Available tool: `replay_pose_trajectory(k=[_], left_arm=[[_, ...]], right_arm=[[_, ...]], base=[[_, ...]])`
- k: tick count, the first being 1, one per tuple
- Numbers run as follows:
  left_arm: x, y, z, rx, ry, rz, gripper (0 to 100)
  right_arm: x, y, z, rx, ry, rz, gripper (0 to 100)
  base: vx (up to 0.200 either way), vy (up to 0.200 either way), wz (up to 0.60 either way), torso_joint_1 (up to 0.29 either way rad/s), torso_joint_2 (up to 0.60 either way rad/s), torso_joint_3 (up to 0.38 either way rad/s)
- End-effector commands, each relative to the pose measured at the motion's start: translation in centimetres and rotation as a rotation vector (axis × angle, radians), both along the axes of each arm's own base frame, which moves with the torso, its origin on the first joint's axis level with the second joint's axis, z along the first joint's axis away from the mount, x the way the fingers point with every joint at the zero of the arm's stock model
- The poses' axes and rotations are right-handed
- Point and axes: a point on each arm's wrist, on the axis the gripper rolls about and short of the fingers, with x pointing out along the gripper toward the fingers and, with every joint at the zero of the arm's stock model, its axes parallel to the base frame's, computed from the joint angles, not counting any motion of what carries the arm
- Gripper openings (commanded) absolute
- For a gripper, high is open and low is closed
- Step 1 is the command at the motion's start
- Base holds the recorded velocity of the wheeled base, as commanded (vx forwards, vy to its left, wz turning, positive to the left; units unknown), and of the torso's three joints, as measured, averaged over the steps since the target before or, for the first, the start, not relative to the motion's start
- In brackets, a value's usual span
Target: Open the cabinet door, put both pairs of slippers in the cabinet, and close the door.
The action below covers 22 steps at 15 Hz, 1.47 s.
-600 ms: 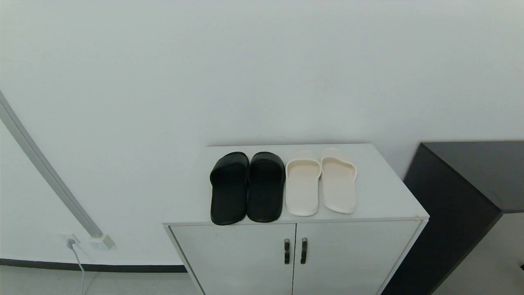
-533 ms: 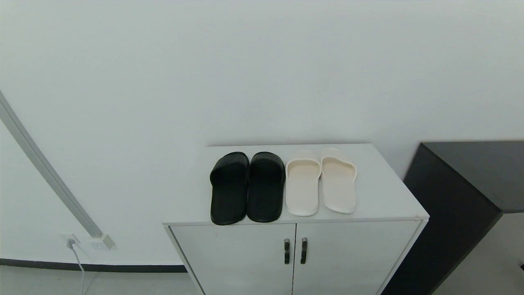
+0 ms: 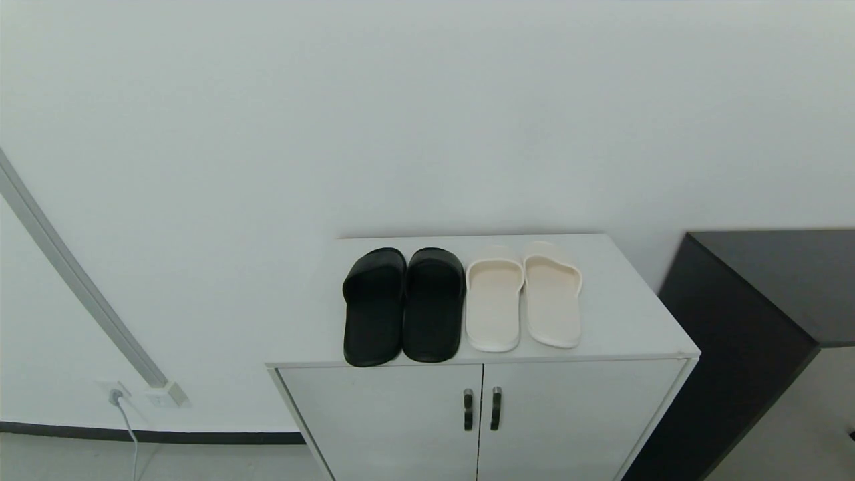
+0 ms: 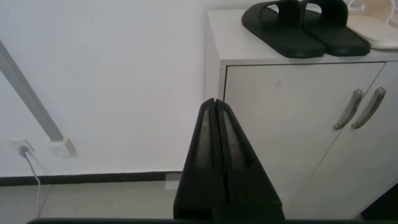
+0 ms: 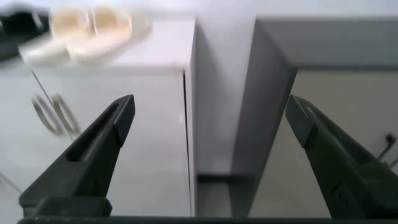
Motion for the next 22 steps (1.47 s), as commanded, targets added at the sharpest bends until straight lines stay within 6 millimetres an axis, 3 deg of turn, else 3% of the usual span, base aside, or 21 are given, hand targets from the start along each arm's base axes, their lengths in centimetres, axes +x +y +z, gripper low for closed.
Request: replay_pose_trajectory(k=[1, 3, 8, 10, 11, 16, 22], left_arm=[[0.0, 0.0, 0.0, 0.000, 0.001, 0.000, 0], [0.0, 0.0, 0.0, -0.002, 0.001, 0.000, 0], [0.0, 0.0, 0.0, -0.002, 0.001, -0.001, 0], [0.0, 0.0, 0.0, -0.002, 0.001, -0.001, 0], [0.0, 0.0, 0.0, -0.002, 0.001, -0.001, 0], [0.0, 0.0, 0.0, -0.002, 0.001, -0.001, 0], [0.0, 0.0, 0.0, -0.012, -0.001, -0.003, 0]], right_arm=[[1.8, 0.1, 4.5, 0.011, 0.192, 0.064, 100], [4.1, 0.3, 3.8, -0.008, 0.294, 0.152, 100], [10.3, 1.5, 5.2, -0.018, 0.455, 0.344, 100], [13.5, 3.7, 6.3, 0.029, 0.454, 0.418, 100], [14.1, 4.5, 6.6, 0.038, 0.457, 0.418, 100], [17.2, 13.5, 9.3, 0.029, 0.440, 0.358, 100], [24.1, 21.6, 8.6, 0.059, 0.439, 0.183, 100]], base=[[0.000, 0.000, 0.00, 0.000, 0.00, 0.000], [0.000, 0.000, 0.00, 0.000, 0.00, 0.000], [0.000, 0.000, 0.00, 0.000, 0.00, 0.000], [0.000, 0.000, 0.00, 0.000, 0.00, 0.000], [0.000, 0.000, 0.00, 0.000, 0.00, 0.000], [0.000, 0.000, 0.00, 0.000, 0.00, 0.000], [0.000, 0.000, 0.00, 0.000, 0.00, 0.000]])
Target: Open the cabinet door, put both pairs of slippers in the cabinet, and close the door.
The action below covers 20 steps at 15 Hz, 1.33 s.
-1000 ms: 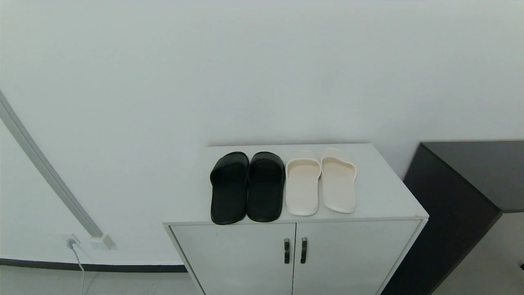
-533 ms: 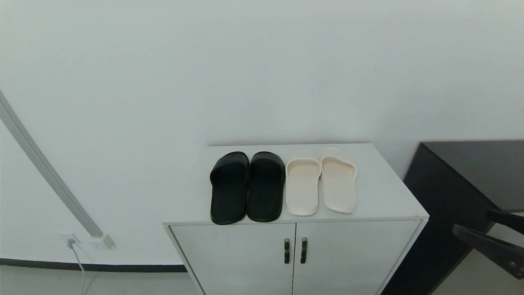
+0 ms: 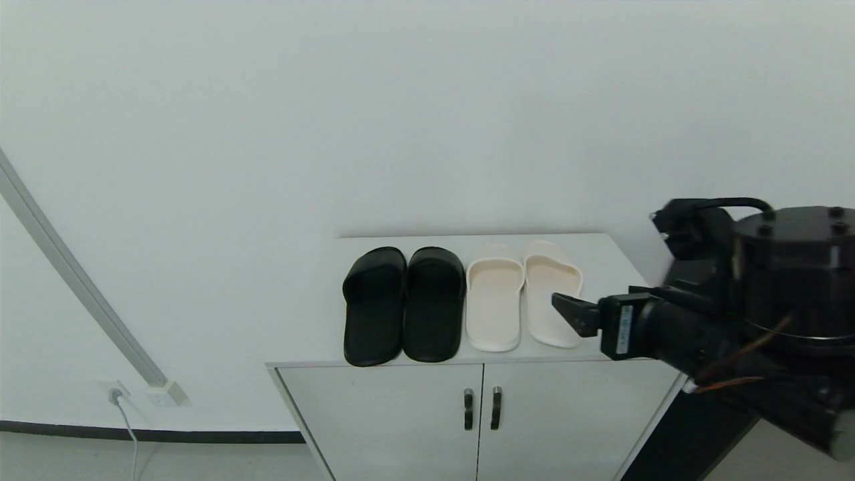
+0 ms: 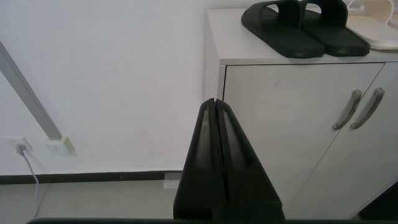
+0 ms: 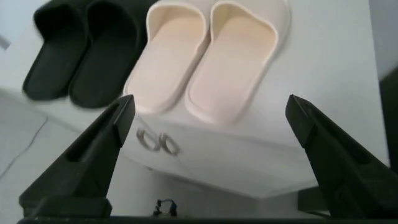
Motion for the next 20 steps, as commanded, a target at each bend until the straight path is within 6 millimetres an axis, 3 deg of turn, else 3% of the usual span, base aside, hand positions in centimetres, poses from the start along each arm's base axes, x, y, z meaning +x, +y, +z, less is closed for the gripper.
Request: replay_pose_trajectory(k=[1, 5, 8, 11, 12, 20], left_arm=[[0.0, 0.0, 0.0, -0.002, 0.002, 0.001, 0], [0.0, 0.0, 0.0, -0.002, -0.001, 0.001, 0], [0.0, 0.0, 0.0, -0.008, -0.001, 0.002, 0], [0.0, 0.0, 0.0, -0.009, -0.001, 0.001, 0], [0.0, 0.0, 0.0, -0.009, -0.001, 0.002, 0], [0.0, 0.0, 0.0, -0.017, -0.001, 0.002, 0]], right_arm=[[3.7, 4.3, -2.6, -0.052, 0.033, -0.075, 100], [6.9, 7.2, -4.4, -0.101, 0.017, -0.189, 100], [9.3, 8.3, -4.8, -0.093, 0.004, -0.235, 100], [10.3, 8.8, -5.2, -0.090, 0.000, -0.256, 100], [12.0, 9.1, -5.8, -0.069, -0.019, -0.295, 100], [16.2, 9.9, -7.7, -0.063, -0.032, -0.357, 100]], base=[[0.000, 0.000, 0.00, 0.000, 0.00, 0.000], [0.000, 0.000, 0.00, 0.000, 0.00, 0.000], [0.000, 0.000, 0.00, 0.000, 0.00, 0.000], [0.000, 0.000, 0.00, 0.000, 0.00, 0.000], [0.000, 0.000, 0.00, 0.000, 0.00, 0.000], [0.000, 0.000, 0.00, 0.000, 0.00, 0.000]])
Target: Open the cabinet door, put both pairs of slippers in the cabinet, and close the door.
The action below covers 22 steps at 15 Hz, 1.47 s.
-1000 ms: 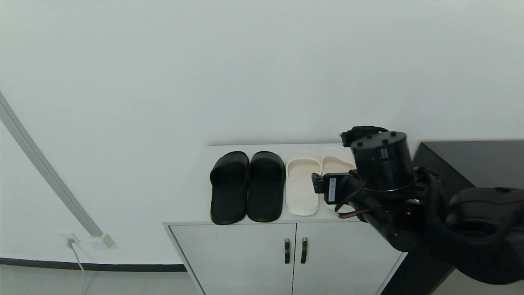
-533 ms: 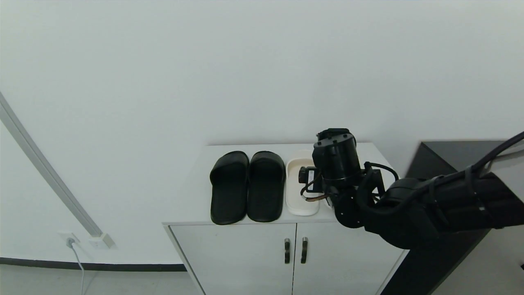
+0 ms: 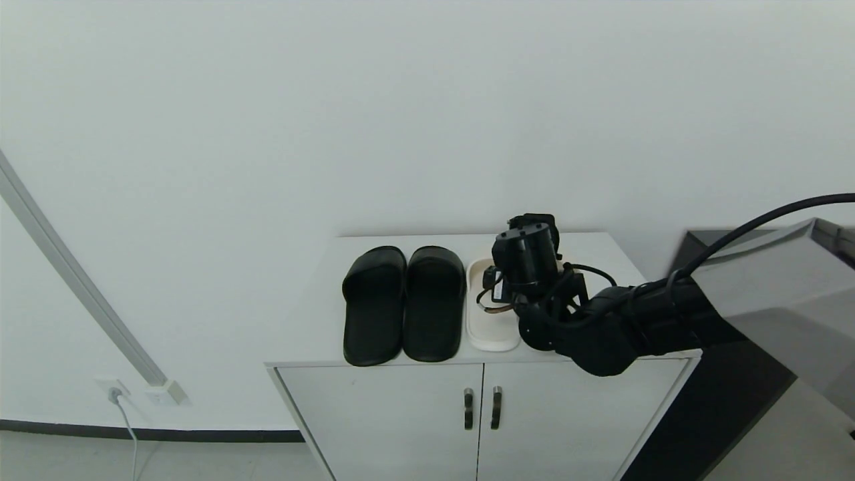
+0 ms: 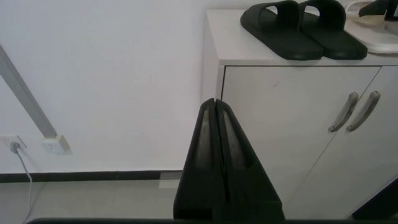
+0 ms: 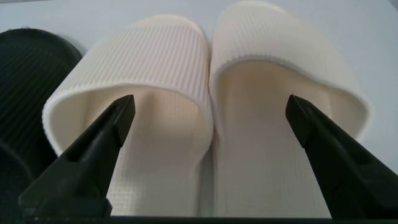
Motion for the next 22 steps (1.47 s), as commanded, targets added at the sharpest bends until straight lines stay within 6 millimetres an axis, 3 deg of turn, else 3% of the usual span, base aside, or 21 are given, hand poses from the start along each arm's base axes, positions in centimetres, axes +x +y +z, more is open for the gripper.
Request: replay_pose_trajectory(k=[1, 8, 9, 16, 20, 22], left_arm=[[0.0, 0.0, 0.0, -0.001, 0.002, 0.001, 0], [0.0, 0.0, 0.0, -0.002, 0.002, 0.001, 0], [0.0, 0.0, 0.0, -0.002, 0.002, 0.001, 0], [0.0, 0.0, 0.0, -0.008, 0.002, 0.001, 0], [0.0, 0.0, 0.0, -0.010, 0.002, 0.001, 0], [0.0, 0.0, 0.0, -0.008, 0.002, 0.001, 0]], right_arm=[[1.5, 0.3, -0.7, 0.006, -0.006, -0.017, 100], [4.1, -0.3, -0.2, -0.016, -0.040, -0.050, 100], [4.1, -0.4, -0.3, -0.027, -0.038, -0.049, 0], [3.6, -0.4, 0.8, -0.017, -0.054, -0.046, 0], [0.1, -1.5, 3.6, -0.043, -0.063, -0.016, 0], [-2.0, -3.0, 5.3, -0.059, -0.069, 0.008, 0]], base=[[0.000, 0.000, 0.00, 0.000, 0.00, 0.000], [0.000, 0.000, 0.00, 0.000, 0.00, 0.000], [0.000, 0.000, 0.00, 0.000, 0.00, 0.000], [0.000, 0.000, 0.00, 0.000, 0.00, 0.000], [0.000, 0.000, 0.00, 0.000, 0.00, 0.000], [0.000, 0.000, 0.00, 0.000, 0.00, 0.000]])
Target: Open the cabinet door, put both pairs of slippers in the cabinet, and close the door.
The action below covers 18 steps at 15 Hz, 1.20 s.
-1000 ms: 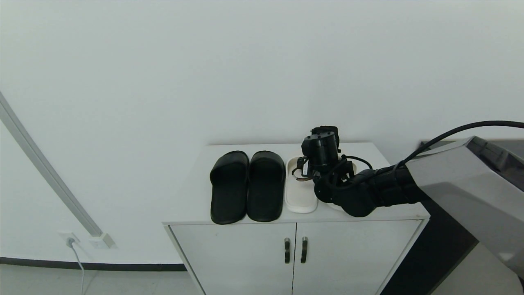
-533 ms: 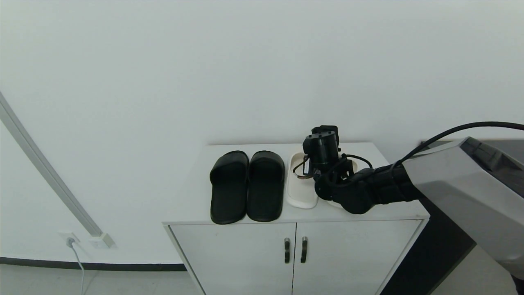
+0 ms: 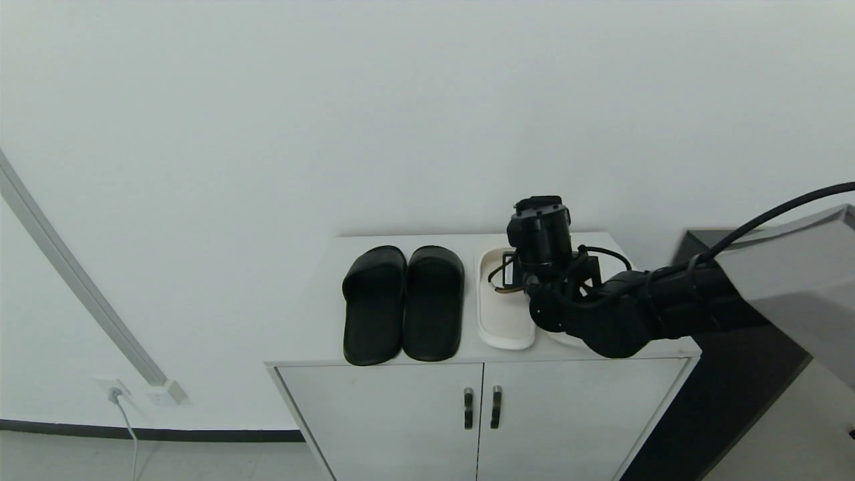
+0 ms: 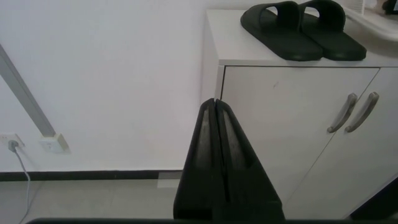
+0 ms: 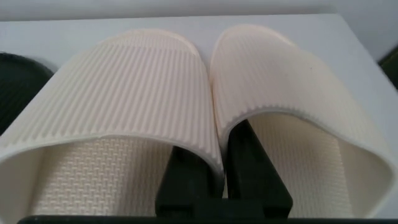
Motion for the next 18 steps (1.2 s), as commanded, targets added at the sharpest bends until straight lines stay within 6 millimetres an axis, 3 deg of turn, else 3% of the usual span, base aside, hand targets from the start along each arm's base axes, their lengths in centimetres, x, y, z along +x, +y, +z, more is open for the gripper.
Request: replay_pose_trajectory(k=[1, 3, 4, 5, 11, 18], left_arm=[[0.0, 0.0, 0.0, -0.001, 0.001, 0.000, 0], [0.0, 0.0, 0.0, 0.001, 0.001, 0.000, 0], [0.0, 0.0, 0.0, 0.001, 0.001, 0.000, 0], [0.0, 0.0, 0.0, 0.001, 0.001, 0.000, 0], [0.0, 0.0, 0.0, 0.001, 0.001, 0.002, 0], [0.0, 0.0, 0.0, 0.001, 0.000, 0.002, 0]], right_arm=[[-3.5, -2.2, 3.6, 0.022, -0.028, 0.060, 0], [-5.6, -3.3, 4.3, 0.027, -0.008, 0.167, 0], [-8.1, -5.1, 4.5, 0.001, 0.017, 0.321, 0], [-9.4, -6.0, 4.3, -0.011, 0.021, 0.413, 0], [-13.7, -9.7, 3.0, 0.010, -0.020, 0.848, 0], [-14.7, -10.3, 1.7, 0.023, 0.037, 0.916, 0]], base=[[0.000, 0.000, 0.00, 0.000, 0.00, 0.000], [0.000, 0.000, 0.00, 0.000, 0.00, 0.000], [0.000, 0.000, 0.00, 0.000, 0.00, 0.000], [0.000, 0.000, 0.00, 0.000, 0.00, 0.000], [0.000, 0.000, 0.00, 0.000, 0.00, 0.000], [0.000, 0.000, 0.00, 0.000, 0.00, 0.000]])
